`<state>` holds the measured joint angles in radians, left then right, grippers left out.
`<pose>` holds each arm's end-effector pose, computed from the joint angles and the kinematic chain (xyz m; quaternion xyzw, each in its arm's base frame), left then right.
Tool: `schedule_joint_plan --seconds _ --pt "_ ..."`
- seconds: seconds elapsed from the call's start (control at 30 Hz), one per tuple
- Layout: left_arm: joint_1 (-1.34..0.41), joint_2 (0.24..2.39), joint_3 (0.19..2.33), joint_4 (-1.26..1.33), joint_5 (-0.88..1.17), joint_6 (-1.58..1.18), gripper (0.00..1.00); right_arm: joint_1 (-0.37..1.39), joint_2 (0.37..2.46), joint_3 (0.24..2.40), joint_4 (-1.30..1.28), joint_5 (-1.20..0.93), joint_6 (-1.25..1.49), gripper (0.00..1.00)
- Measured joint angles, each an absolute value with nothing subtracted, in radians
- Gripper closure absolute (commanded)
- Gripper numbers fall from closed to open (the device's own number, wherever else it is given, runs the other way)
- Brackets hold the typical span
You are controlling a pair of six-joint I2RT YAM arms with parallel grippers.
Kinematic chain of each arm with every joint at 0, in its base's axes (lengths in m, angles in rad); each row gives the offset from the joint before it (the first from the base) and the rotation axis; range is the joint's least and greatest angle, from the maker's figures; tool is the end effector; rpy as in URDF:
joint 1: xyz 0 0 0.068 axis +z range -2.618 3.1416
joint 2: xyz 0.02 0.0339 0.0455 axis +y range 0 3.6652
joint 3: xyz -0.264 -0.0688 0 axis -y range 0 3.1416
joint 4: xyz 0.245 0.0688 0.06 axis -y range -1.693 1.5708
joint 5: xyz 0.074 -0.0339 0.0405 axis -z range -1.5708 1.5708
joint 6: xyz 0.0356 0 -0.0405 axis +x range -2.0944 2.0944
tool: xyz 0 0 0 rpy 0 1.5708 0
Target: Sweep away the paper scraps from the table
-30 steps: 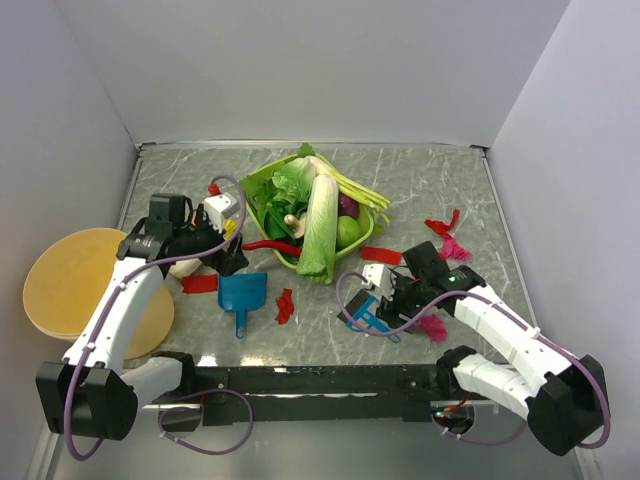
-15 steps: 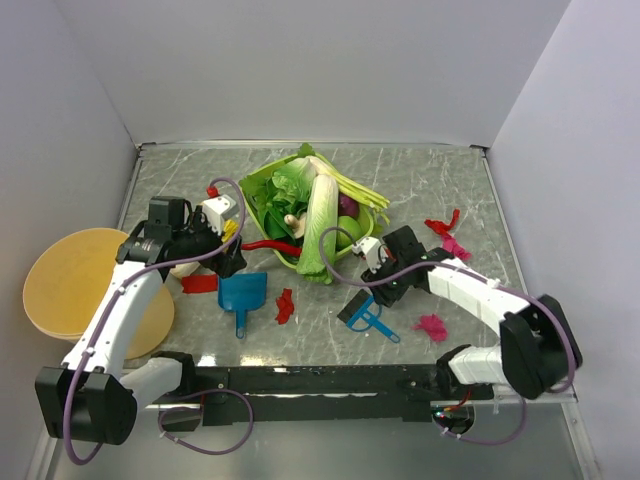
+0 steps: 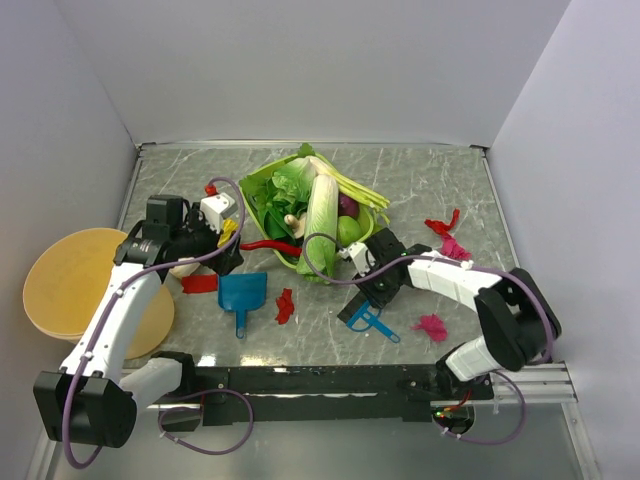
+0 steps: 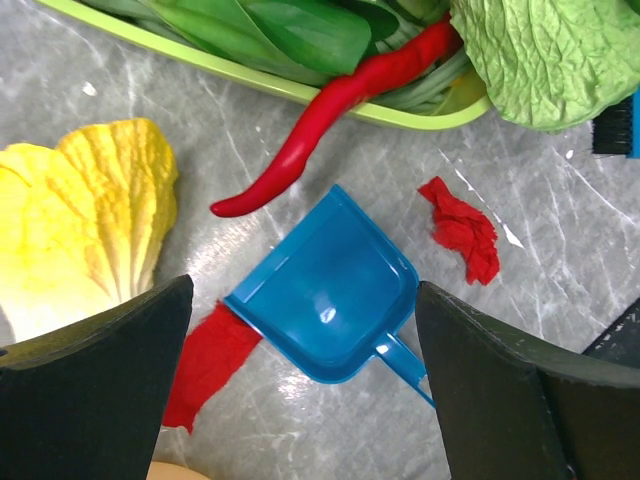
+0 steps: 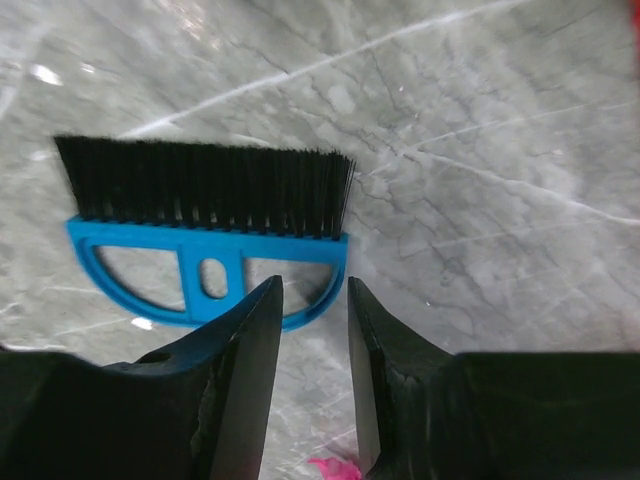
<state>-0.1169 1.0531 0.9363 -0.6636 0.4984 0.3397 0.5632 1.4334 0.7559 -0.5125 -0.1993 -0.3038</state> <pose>0.2110 -0.0419 0.2999 0.2949 0.8497 -0.1847 0.3961 0.2100 0.1409 0.1671 -0.4275 0.8788 0.1212 0.1741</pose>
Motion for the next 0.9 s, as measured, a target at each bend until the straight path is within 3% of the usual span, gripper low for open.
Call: schedule_joint_plan --seconds 0.17,0.27,0.3,0.4,0.63,0.9 --pt "-0.117 1.053 0.954 -0.660 0.482 0.354 0.04 0.563 1.478 0.772 -0.508 -0.171 -0.303 0.66" --pt "-0.117 1.052 0.954 -0.659 0.474 0.355 0.03 0.564 1.480 0.772 -0.510 -0.148 -0.307 0.76" --pt "-0.117 1.052 0.954 -0.659 0.474 0.355 0.04 0.564 1.483 0.772 -0.510 -0.144 -0.311 0.85" --pt "-0.117 1.052 0.954 -0.658 0.474 0.356 0.04 0.564 1.509 0.789 -0.516 -0.134 -0.316 1.00" --pt "-0.117 1.063 0.993 -0.680 0.518 0.374 0.03 0.563 1.462 0.801 -0.587 -0.134 -0.323 1.00" --pt "-0.125 1.127 1.202 -0.639 0.750 0.287 0.03 0.563 1.166 0.999 -0.725 -0.189 -0.317 1.00"
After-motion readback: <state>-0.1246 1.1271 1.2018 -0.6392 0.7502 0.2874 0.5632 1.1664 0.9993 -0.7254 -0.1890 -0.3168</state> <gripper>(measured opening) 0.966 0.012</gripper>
